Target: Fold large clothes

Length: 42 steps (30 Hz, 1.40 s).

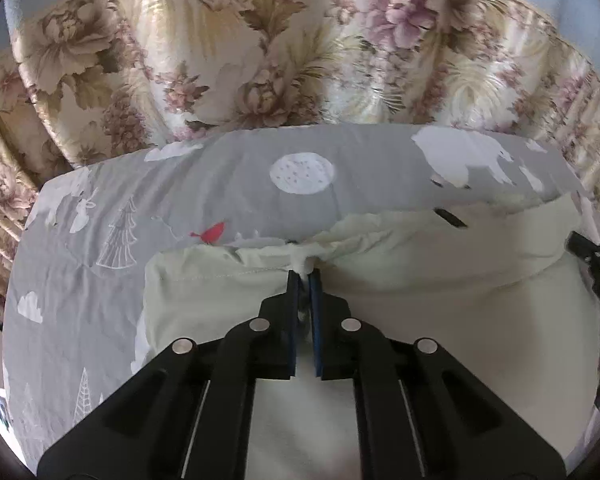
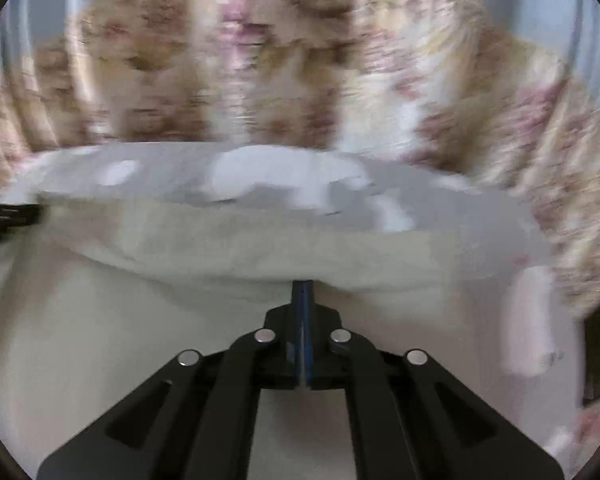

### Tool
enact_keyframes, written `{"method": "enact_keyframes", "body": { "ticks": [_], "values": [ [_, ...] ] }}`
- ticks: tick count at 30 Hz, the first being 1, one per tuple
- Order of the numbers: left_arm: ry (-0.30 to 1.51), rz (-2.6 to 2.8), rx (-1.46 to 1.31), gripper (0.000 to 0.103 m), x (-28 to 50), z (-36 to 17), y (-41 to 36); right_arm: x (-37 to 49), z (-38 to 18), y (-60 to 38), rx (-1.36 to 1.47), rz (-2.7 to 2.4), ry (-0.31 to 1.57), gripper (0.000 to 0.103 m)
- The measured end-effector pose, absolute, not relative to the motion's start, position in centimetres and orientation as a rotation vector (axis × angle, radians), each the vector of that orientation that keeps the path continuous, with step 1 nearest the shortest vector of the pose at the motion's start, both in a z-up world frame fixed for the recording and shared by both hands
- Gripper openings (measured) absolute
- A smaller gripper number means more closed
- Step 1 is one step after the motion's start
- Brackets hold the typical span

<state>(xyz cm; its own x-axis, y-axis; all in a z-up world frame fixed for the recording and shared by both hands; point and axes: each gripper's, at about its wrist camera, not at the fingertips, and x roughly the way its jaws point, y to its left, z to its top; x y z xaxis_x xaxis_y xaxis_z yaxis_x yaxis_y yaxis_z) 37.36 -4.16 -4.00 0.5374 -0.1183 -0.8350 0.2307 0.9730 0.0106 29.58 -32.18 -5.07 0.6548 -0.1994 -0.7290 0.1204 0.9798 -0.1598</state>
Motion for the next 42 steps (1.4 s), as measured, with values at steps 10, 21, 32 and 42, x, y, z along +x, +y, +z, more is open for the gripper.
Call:
{"method": "enact_keyframes", "body": {
  "ticks": [10, 21, 32, 42],
  "values": [
    [0.845, -0.172, 0.098, 0.085, 29.7, 0.6, -2.7, 22.0, -3.1, -33.0, 0.096, 0.024, 0.797, 0.047],
    [0.925, -0.261, 0.039, 0.060, 22.5, -4.4, -8.6, 17.5, -5.3, -27.3, -0.021, 0.072, 0.775, 0.019],
    [0.970, -0.236, 0.049, 0.062, 24.2, -8.1, -8.9, 18.9, -8.3, -28.2, -0.009, 0.073, 0.830, 0.015],
    [0.916, -0.243, -0.002, 0.091, 21.9, -4.6, -9.4, 15.4, -4.3, -32.2, 0.152, 0.068, 0.756, 0.040]
  ]
}}
